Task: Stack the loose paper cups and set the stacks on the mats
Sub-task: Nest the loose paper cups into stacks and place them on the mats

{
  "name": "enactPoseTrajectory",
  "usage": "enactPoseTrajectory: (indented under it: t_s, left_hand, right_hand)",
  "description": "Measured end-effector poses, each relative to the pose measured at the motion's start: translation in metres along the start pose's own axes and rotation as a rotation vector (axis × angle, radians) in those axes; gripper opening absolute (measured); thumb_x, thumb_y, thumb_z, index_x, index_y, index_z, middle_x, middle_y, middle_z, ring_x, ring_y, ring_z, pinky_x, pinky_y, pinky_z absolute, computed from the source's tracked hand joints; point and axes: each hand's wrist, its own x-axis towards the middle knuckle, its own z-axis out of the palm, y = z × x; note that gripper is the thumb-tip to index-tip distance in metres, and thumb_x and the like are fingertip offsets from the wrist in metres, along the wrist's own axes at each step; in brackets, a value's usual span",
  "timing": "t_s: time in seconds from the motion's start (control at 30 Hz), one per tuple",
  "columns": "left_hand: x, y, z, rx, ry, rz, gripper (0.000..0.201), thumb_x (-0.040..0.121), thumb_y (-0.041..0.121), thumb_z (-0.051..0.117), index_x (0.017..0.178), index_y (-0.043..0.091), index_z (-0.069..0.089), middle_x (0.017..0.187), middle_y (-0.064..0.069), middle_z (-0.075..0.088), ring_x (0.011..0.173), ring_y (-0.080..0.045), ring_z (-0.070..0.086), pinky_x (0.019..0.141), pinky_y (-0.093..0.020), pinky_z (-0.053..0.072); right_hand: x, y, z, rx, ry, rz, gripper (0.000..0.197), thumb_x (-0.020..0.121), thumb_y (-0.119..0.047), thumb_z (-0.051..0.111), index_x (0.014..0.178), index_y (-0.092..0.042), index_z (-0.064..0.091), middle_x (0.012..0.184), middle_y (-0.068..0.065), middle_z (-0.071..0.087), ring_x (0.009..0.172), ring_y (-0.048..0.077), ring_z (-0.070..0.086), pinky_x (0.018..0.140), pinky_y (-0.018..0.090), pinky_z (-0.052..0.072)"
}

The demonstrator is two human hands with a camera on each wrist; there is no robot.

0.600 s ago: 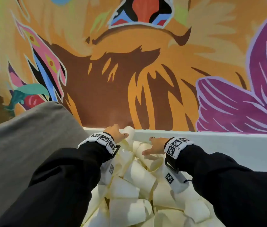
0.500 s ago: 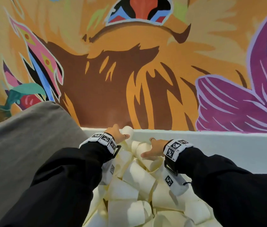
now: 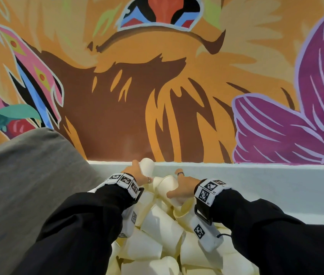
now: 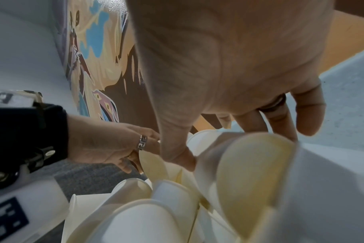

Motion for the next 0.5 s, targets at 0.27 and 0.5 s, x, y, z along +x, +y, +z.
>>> enactPoseTrajectory:
  t_s: [0.27,0.5]
  left_hand:
    - [-0.005,-0.005,-0.019,-0.026,0.068,0.018,0.069,0.076,0.03,0.074,0.127,0.008,0.035,0.123,-0.015,0.053,0.111,-0.032,0.054,0.089,-0.038,0.048]
    - [-0.028,-0.015,-0.065,-0.168,0.155,0.111,0.052,0.076,0.032,0.074,0.118,0.016,0.048,0.114,-0.008,0.056,0.098,-0.023,0.055,0.079,-0.031,0.047]
  right_hand:
    - [0.0,0.004,-0.008,0.102,0.048,-0.065,0.09,0.084,-0.043,0.062,0.146,-0.013,0.002,0.104,0.01,0.054,0.094,0.028,0.059,0.081,0.034,0.05]
    - [-0.02,0.005,-0.045,0.221,0.211,-0.165,0.074,0.085,-0.033,0.064,0.137,-0.015,0.016,0.11,0.01,0.048,0.091,0.029,0.056,0.053,0.026,0.045]
